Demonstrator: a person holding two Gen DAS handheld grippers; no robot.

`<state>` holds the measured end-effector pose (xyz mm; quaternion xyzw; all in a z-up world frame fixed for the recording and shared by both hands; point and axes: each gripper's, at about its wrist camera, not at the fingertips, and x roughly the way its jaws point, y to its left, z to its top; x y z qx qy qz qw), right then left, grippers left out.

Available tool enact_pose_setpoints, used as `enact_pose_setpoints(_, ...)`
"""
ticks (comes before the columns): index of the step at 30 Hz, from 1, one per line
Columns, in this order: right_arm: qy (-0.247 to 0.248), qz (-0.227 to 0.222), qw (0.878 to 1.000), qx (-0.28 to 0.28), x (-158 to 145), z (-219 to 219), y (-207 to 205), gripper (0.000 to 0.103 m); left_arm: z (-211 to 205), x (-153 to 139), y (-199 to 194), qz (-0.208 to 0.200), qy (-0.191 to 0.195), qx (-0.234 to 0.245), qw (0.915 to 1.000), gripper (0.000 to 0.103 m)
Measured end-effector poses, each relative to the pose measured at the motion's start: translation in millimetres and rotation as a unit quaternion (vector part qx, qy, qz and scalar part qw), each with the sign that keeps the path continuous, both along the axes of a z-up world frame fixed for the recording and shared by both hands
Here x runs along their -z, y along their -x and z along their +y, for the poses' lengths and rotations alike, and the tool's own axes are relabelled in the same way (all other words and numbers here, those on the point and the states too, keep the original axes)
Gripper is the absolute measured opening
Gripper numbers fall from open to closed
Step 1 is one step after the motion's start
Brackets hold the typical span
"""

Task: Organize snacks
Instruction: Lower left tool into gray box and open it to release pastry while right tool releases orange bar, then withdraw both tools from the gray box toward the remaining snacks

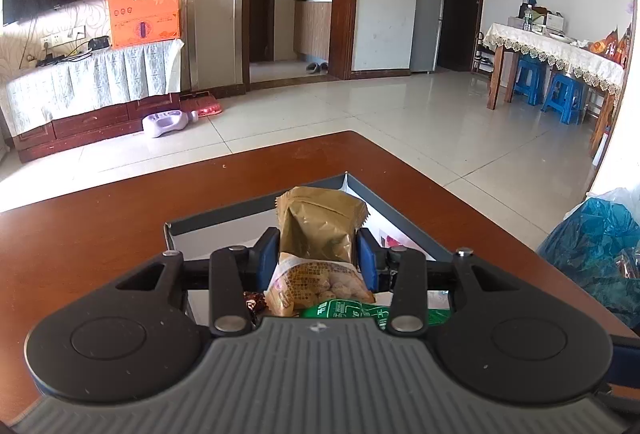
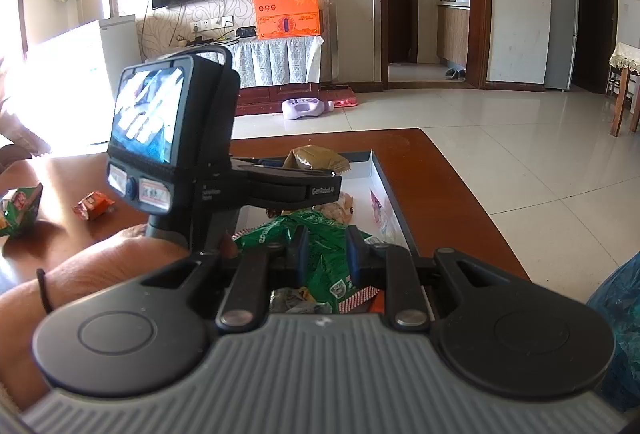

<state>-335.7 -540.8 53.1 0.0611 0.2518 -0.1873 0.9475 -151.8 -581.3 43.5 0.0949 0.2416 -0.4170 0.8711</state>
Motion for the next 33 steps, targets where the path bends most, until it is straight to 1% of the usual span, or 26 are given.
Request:
enact_pose_setpoints(3,-0.001,0.001,1.0,-0.002,1.1,0.6,-1.1,0.022,0.4,-0.2,0.9,0.0,0.0,0.004,1.0,0.046)
enact_pose_setpoints(5,-0.002,0.001,1.0,-0.001,1.6,0.1,-1.6,0.022,1.5,-1.3,1.4,-0.001,0.002,0.01,0.9999,0.061)
enact_pose_setpoints(6,-0.004,0.001,1.0,-0.001,1.8,-0.3,-1.8,0.022,1.8,-2.2,3.3,-0.005,0.002,0.01,0.9999,0.077)
enact_pose_setpoints(7,-0.006,0.0,1.0,0.0,1.9,-0.7,-1.8,0.022,3.0,-3.6,5.6,-0.013,0.003,0.01,0.9999,0.086)
enact_pose_setpoints(9,-0.007,0.0,1.0,0.0,2.6,-0.4,-2.8,0.022,4.0,-6.1,9.9,-0.021,0.006,0.017,0.9996,0.087)
enact_pose_setpoints(14,-0.01,0.0,1.0,0.001,4.1,0.6,-3.4,0.023,8.5,-7.2,17.9,-0.022,0.004,0.026,0.9994,0.088)
enact_pose_setpoints(19,-0.015,0.001,1.0,0.01,5.6,-1.9,-4.4,0.024,15.7,-6.2,22.3,-0.022,-0.004,0.022,0.9995,0.089)
enact_pose_setpoints(23,-0.017,0.011,1.0,0.016,8.9,-4.9,-7.4,0.024,23.6,-4.0,24.8,-0.016,-0.015,0.019,0.9996,0.089)
enact_pose_setpoints(25,-0.011,0.02,0.999,0.026,11.9,-6.5,-8.9,0.033,26.2,-0.1,27.4,-0.016,-0.023,0.018,0.9994,0.09)
enact_pose_setpoints(26,-0.008,0.026,0.999,0.031,13.3,-7.5,-9.4,0.041,28.3,1.5,26.9,-0.013,-0.023,0.017,0.9995,0.09)
enact_pose_setpoints(27,-0.008,0.029,0.999,0.037,14.9,-9.1,-9.2,0.046,30.9,2.8,25.3,-0.004,-0.023,0.017,0.9996,0.09)
enact_pose_setpoints(29,-0.015,0.036,0.998,0.052,18.2,-14.8,-8.2,0.046,37.8,5.2,26.9,0.006,-0.019,0.019,0.9996,0.09)
enact_pose_setpoints(30,-0.023,0.043,0.997,0.059,21.0,-19.5,-8.2,0.046,40.1,6.0,29.1,0.004,-0.02,0.019,0.9996,0.09)
enact_pose_setpoints(32,-0.053,0.061,0.995,0.059,30.8,-27.8,-9.6,0.046,43.1,5.5,37.0,-0.007,-0.021,0.024,0.9995,0.09)
enact_pose_setpoints(33,-0.071,0.06,0.994,0.052,34.0,-30.8,-9.6,0.046,45.0,4.7,39.4,-0.01,-0.021,0.024,0.9994,0.09)
